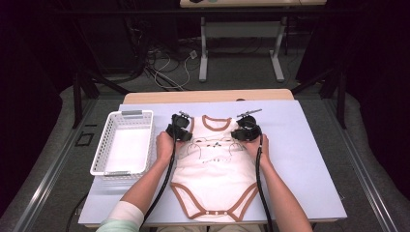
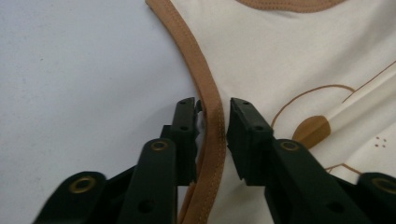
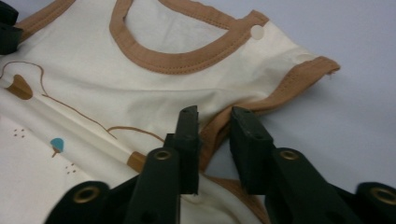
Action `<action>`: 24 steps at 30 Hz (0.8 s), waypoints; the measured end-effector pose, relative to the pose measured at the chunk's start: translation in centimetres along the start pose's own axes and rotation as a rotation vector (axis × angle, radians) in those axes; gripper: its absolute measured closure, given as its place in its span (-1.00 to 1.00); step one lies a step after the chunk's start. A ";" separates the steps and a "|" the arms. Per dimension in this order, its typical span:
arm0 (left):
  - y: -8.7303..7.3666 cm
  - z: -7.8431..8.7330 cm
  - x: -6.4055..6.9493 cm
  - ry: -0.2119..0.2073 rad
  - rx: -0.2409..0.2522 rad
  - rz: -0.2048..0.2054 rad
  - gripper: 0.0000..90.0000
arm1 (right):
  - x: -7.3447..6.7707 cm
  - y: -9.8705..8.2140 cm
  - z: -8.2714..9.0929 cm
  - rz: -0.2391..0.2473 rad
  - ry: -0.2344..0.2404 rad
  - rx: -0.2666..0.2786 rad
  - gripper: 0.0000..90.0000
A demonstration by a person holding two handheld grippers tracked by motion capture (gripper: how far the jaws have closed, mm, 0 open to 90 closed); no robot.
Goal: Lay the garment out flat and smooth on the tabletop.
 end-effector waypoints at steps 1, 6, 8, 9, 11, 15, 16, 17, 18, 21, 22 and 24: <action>0.0 -0.1 0.0 -0.010 0.002 0.005 0.45 | 0.0 0.0 -0.1 0.011 0.000 -0.005 0.81; -0.1 -0.3 0.1 -0.064 0.022 0.006 0.66 | -0.5 0.2 -0.3 0.032 0.008 -0.008 0.95; -0.1 -0.3 0.2 -0.077 0.017 0.004 0.85 | -0.2 0.2 -0.1 0.027 -0.006 -0.005 0.96; -0.1 -0.3 0.2 -0.078 0.018 0.007 0.88 | 0.0 0.2 -0.1 0.044 -0.020 -0.001 0.96; -0.1 -0.3 0.2 -0.072 0.024 0.018 0.90 | 0.2 0.2 0.0 0.054 -0.054 0.002 0.96; -0.1 -0.4 0.3 -0.026 0.050 0.040 0.92 | 0.4 0.7 -0.2 0.091 -0.126 -0.013 0.96; -0.1 -0.4 0.3 -0.017 0.048 0.047 0.93 | 0.5 0.9 -0.3 0.099 -0.139 -0.007 0.96; -0.1 -0.5 0.2 -0.008 0.050 0.051 0.93 | 0.4 1.0 -0.4 0.110 -0.159 -0.004 0.96; -0.1 -0.5 0.0 0.006 0.054 0.057 0.93 | 0.4 1.0 -0.7 0.119 -0.166 0.004 0.96; -0.2 -0.4 -0.4 0.035 0.049 0.069 0.93 | 0.2 1.2 -1.0 0.137 -0.177 0.016 0.96; -0.3 -0.4 -0.4 0.046 0.046 0.083 0.93 | 0.1 1.2 -1.1 0.138 -0.168 0.023 0.96; -0.4 -0.2 -0.8 0.062 0.044 0.098 0.93 | -0.1 1.4 -1.2 0.119 -0.135 0.012 0.95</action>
Point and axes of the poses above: each handheld gripper's, and its own axes: z roughly backward along the jaws, y roughly out of its top, x roughly to its right, the point moved 2 cm from there along -z, roughly forward along the jaws, and after that the axes turned 3 degrees about y, right-handed, at the moved point
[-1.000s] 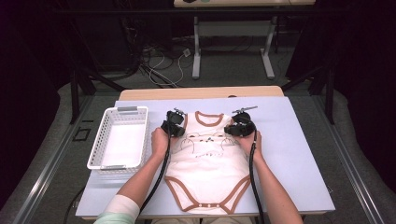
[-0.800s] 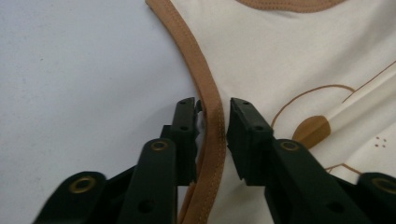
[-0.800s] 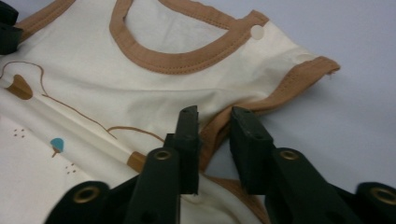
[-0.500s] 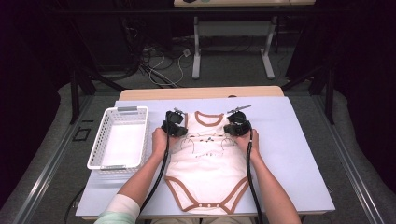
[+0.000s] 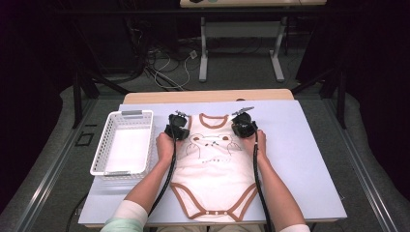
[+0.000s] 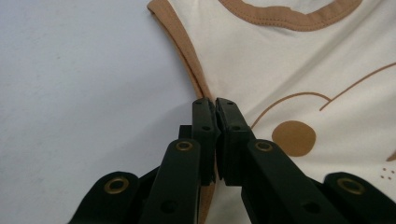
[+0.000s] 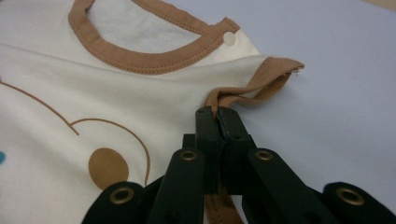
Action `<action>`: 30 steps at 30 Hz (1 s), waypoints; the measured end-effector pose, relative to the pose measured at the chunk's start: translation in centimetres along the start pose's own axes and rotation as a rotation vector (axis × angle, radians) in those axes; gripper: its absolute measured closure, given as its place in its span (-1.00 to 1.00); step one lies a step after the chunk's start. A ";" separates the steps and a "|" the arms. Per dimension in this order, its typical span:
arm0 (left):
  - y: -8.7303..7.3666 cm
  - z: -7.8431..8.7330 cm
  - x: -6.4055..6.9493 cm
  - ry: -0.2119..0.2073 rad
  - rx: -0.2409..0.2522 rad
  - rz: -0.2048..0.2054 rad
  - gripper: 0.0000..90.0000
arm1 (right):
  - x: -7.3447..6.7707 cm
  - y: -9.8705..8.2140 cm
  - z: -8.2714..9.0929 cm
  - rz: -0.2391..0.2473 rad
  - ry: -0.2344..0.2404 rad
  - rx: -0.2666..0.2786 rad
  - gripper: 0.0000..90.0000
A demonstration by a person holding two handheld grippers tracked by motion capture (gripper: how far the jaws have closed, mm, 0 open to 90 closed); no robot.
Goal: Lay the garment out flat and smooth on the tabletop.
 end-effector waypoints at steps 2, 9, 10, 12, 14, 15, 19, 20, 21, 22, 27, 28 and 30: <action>-0.1 0.1 -0.3 -0.003 -0.005 0.023 0.93 | -0.2 0.4 0.0 0.012 0.004 0.004 0.95; 0.1 -0.3 0.2 -0.020 0.020 0.003 0.92 | 0.5 0.7 -0.5 0.027 -0.049 -0.013 0.95; 0.2 -0.3 0.2 -0.019 0.020 0.000 0.92 | 0.8 0.6 -0.5 0.019 -0.050 -0.007 0.95; 0.4 -0.5 0.3 -0.019 0.023 0.002 0.91 | 1.0 0.5 -0.4 0.010 -0.067 -0.003 0.95; 0.7 -0.7 0.2 -0.015 0.027 -0.002 0.91 | 1.1 0.5 -0.4 0.007 -0.079 -0.005 0.95; 0.8 -0.8 0.3 -0.009 0.028 -0.003 0.91 | 1.2 0.6 -0.4 0.019 -0.088 -0.002 0.95; 1.6 -1.1 0.1 0.009 0.029 -0.010 0.91 | 1.3 0.6 -0.4 0.014 -0.107 0.010 0.94; 1.7 -1.2 0.1 0.021 0.034 -0.007 0.91 | 1.4 0.6 -0.4 0.016 -0.109 0.017 0.94; 1.8 -1.3 0.0 0.036 0.029 -0.020 0.92 | 1.5 0.6 -0.4 0.010 -0.110 0.021 0.93; 1.8 -1.3 -0.2 0.038 0.025 -0.013 0.91 | 1.4 0.6 -0.3 0.002 -0.107 0.013 0.92; 1.6 -0.3 -0.7 0.039 0.027 0.014 0.57 | 1.8 0.2 0.5 -0.039 -0.051 0.023 0.47; 1.6 0.0 -0.7 0.035 0.032 0.020 0.45 | 1.9 0.1 0.8 -0.050 -0.035 0.029 0.36; 1.5 0.9 -0.7 0.031 0.050 0.028 0.28 | 2.0 0.0 1.7 -0.059 -0.005 0.034 0.26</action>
Point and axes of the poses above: each handheld gripper's, and its own axes: z roughly backward along the jaws, y roughly out of its top, x roughly to its right, the point moved 2 cm from there along -z, roughly forward along the jaws, and after that the axes turned 3 degrees about y, right-handed, at the moved point
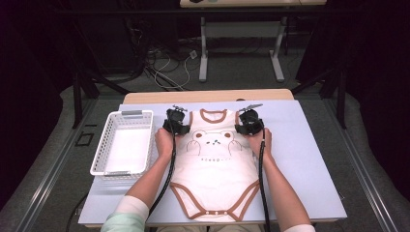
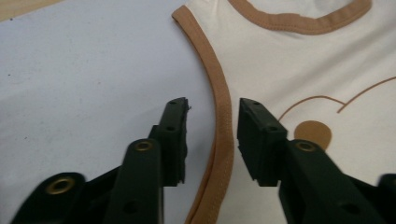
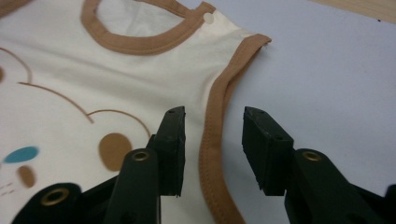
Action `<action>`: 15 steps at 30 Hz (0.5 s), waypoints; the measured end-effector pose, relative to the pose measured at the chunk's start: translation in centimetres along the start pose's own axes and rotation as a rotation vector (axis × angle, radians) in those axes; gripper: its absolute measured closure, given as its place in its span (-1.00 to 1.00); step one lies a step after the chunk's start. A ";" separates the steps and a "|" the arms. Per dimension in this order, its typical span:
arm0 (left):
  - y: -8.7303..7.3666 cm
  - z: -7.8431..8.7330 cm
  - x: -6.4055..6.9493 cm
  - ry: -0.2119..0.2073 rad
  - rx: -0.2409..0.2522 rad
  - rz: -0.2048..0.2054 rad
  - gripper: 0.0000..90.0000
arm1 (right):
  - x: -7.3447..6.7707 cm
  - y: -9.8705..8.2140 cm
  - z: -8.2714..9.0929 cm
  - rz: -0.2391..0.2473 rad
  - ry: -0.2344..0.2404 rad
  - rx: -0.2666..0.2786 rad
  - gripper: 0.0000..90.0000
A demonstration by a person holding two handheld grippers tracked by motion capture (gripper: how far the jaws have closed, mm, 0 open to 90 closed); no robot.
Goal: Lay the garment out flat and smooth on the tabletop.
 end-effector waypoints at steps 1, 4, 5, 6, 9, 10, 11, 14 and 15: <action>0.0 0.4 0.0 -0.006 0.007 0.001 0.20 | 0.0 -0.1 0.4 -0.003 0.025 0.009 0.20; -0.2 1.5 0.3 -0.031 0.012 -0.008 0.00 | -0.1 -0.4 1.6 0.006 0.053 0.026 0.08; -0.3 1.9 0.4 -0.041 0.013 -0.012 -0.07 | -0.2 -0.6 2.0 0.002 0.063 0.025 0.03; -0.4 2.2 0.4 -0.050 0.015 -0.019 -0.10 | -0.3 -0.8 2.4 0.002 0.082 0.024 -0.02; -0.8 2.9 0.5 -0.079 0.014 -0.024 -0.20 | -0.5 -1.2 3.2 0.006 0.115 0.024 -0.11; -0.9 3.1 0.6 -0.080 0.014 -0.030 -0.22 | -0.6 -1.4 3.5 0.010 0.127 0.023 -0.15; -1.0 3.3 0.5 -0.086 0.010 -0.037 -0.25 | -0.6 -1.5 3.7 0.019 0.139 0.027 -0.19; -1.5 3.8 0.6 -0.114 0.003 -0.040 -0.30 | -0.8 -2.0 4.5 0.032 0.177 0.014 -0.29; -1.6 3.9 0.7 -0.119 0.009 -0.042 -0.32 | -0.9 -2.2 4.7 0.035 0.188 0.018 -0.31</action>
Point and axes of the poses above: each handheld gripper's, and its own axes: z roughly backward along the jaws, y roughly out of its top, x roughly to its right, the point moved 2 cm from there along -z, roughly forward along the jaws, and after that the axes turned 3 degrees about y, right-handed, at the moved point
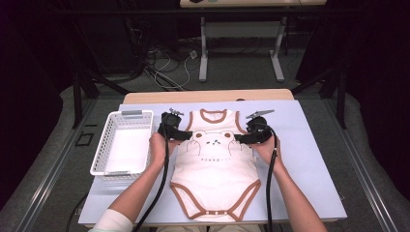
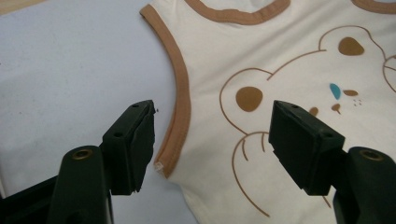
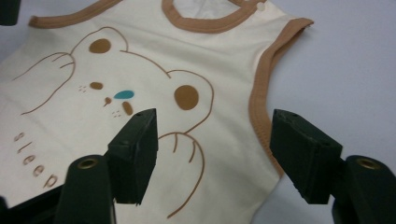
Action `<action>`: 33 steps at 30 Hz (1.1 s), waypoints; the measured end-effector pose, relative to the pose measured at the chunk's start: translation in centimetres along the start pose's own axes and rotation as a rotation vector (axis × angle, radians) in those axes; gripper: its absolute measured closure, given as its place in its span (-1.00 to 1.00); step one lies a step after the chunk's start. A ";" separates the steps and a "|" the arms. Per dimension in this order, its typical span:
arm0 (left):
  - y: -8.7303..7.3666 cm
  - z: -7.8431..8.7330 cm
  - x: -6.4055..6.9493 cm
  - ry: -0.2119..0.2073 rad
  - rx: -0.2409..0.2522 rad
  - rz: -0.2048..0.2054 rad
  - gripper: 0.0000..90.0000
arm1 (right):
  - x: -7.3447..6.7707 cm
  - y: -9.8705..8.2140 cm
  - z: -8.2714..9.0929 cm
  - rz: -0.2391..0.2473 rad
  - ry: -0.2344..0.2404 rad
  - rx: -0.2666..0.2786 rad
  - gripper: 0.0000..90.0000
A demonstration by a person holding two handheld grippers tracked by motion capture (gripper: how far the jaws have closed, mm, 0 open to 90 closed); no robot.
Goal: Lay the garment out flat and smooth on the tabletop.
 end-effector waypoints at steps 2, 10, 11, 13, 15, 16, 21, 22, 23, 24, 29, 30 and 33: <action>-0.2 0.3 0.1 -0.019 -0.009 -0.009 -0.36 | -0.3 -0.3 0.4 0.003 0.029 0.001 -0.38; -1.2 2.1 1.5 -0.037 -0.005 -0.094 -0.56 | -1.5 -1.6 1.9 0.023 0.091 -0.008 -0.60; -1.4 2.3 1.9 -0.043 0.003 -0.091 -0.57 | -1.6 -1.8 2.1 0.030 0.092 -0.002 -0.61; -1.8 2.6 2.2 -0.058 0.004 -0.103 -0.61 | -1.9 -2.1 2.6 0.029 0.098 -0.007 -0.63; -2.2 2.9 2.5 -0.062 0.004 -0.119 -0.63 | -2.0 -2.3 2.9 0.044 0.096 -0.001 -0.65; -2.4 3.1 2.6 -0.071 0.002 -0.123 -0.65 | -2.1 -2.3 3.2 0.048 0.093 0.001 -0.65; -3.4 4.0 3.0 -0.087 0.017 -0.146 -0.69 | -2.4 -2.6 4.3 0.056 0.100 0.020 -0.68; -3.6 4.3 3.0 -0.086 0.016 -0.156 -0.69 | -2.5 -2.6 4.5 0.056 0.101 0.014 -0.69; -3.8 4.4 3.1 -0.085 0.033 -0.148 -0.71 | -2.6 -2.7 4.7 0.058 0.098 0.011 -0.71; -3.9 4.5 3.1 -0.093 0.028 -0.149 -0.72 | -2.6 -2.7 4.8 0.062 0.099 0.013 -0.73; -4.6 4.9 2.5 -0.108 0.036 -0.135 -0.77 | -2.7 -2.8 5.3 0.056 0.101 0.019 -0.78; -4.6 4.9 2.5 -0.105 0.027 -0.139 -0.78 | -2.5 -2.8 5.3 0.070 0.093 0.027 -0.79; -4.8 5.0 2.3 -0.114 0.035 -0.106 -0.80 | -2.4 -2.8 5.4 0.058 0.089 0.026 -0.82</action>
Point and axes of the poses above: each handheld gripper's, and its own axes: z roughly backward along the jaws, y roughly out of its top, x roughly to its right, the point moved 2 cm from there along -z, roughly forward along the jaws, and after that the axes turned 3 degrees about y, right-handed, at the moved point
